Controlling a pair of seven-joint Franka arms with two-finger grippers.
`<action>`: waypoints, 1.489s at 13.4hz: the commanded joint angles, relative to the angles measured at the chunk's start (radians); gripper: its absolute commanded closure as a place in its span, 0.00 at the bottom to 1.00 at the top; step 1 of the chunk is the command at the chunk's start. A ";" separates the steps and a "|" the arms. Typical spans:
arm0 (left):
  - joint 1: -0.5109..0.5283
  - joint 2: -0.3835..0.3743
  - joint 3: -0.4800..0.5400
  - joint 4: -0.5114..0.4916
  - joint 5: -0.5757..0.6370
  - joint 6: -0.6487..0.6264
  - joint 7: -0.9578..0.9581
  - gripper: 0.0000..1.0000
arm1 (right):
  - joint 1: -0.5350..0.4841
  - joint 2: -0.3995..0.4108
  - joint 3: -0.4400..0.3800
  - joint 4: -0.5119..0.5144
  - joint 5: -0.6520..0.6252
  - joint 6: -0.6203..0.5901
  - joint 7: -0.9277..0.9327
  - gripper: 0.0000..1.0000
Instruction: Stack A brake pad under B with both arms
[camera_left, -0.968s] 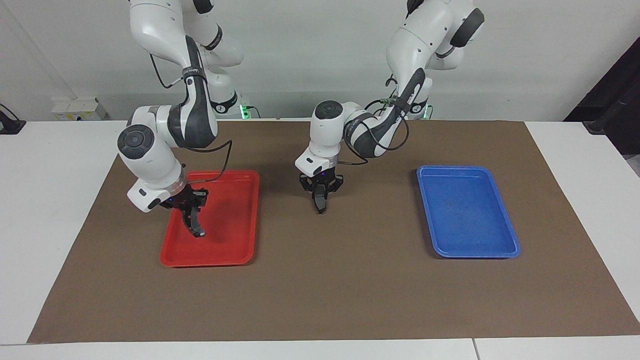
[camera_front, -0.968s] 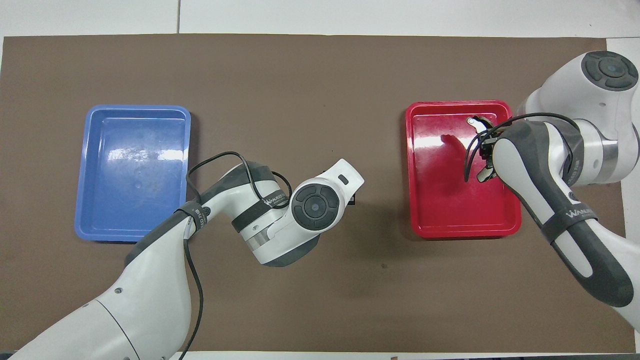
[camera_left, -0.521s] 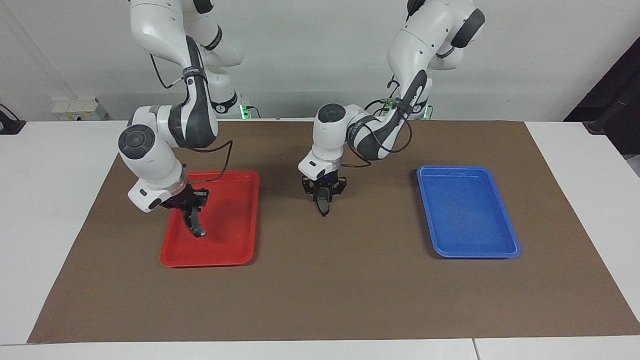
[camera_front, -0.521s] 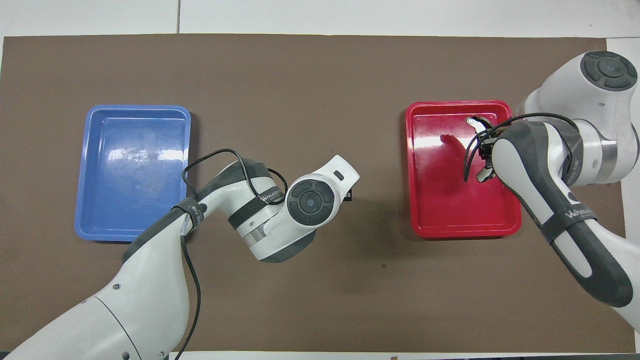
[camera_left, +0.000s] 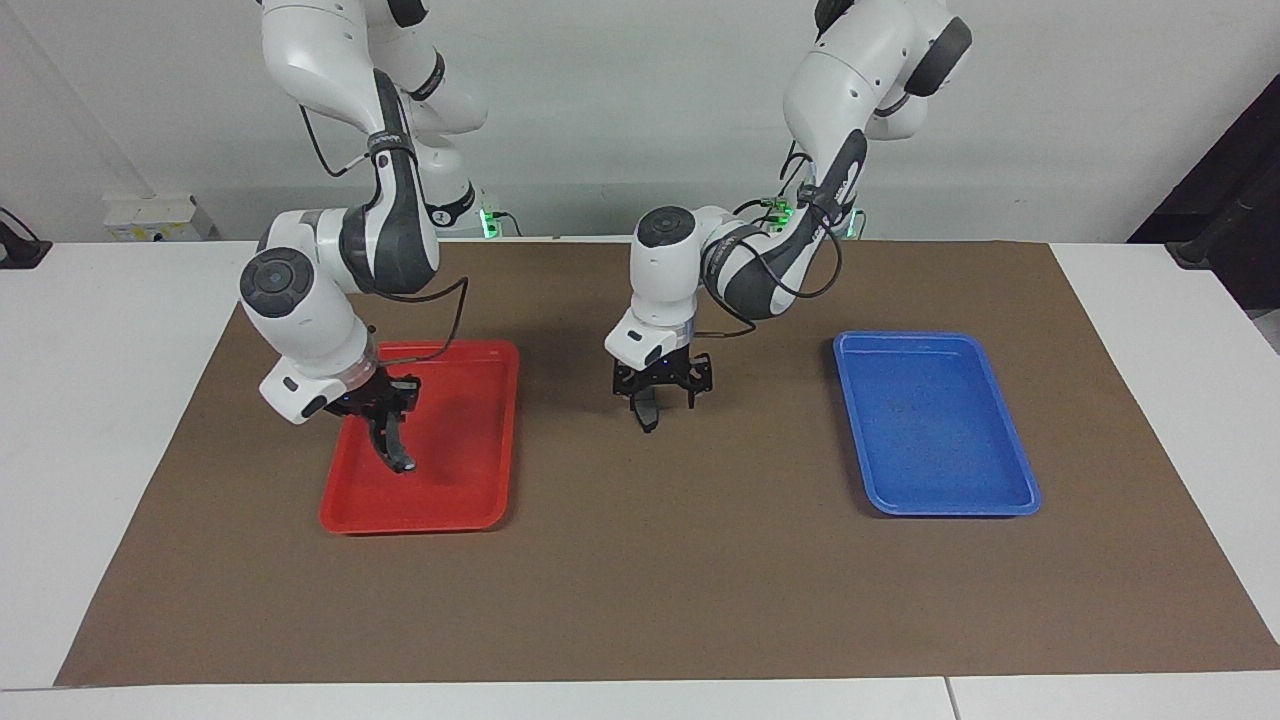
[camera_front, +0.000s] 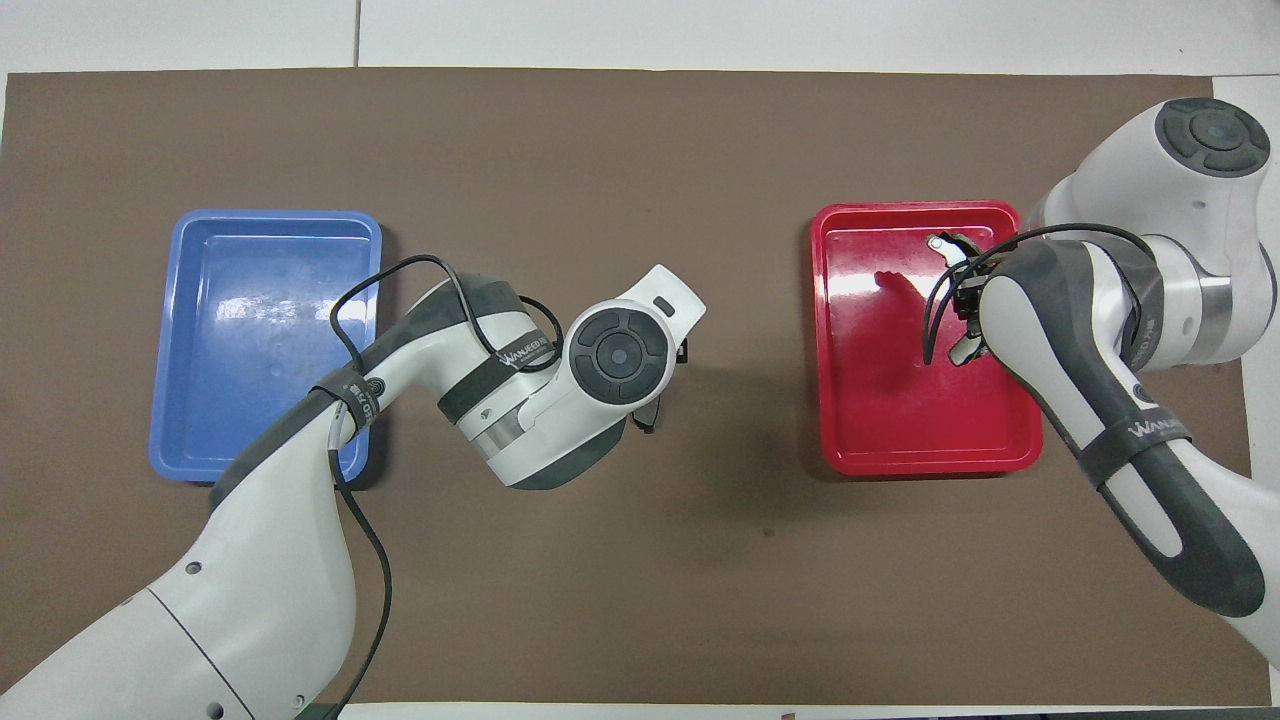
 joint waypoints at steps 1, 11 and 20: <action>0.000 -0.068 0.022 0.040 -0.063 -0.110 0.017 0.00 | -0.002 0.002 0.036 0.061 0.011 -0.055 0.000 0.99; 0.075 -0.439 0.382 0.053 -0.429 -0.486 0.777 0.00 | 0.020 0.051 0.293 0.127 0.001 -0.019 0.375 1.00; 0.182 -0.557 0.463 0.073 -0.489 -0.635 0.993 0.00 | 0.097 0.177 0.434 0.118 -0.060 0.153 0.576 1.00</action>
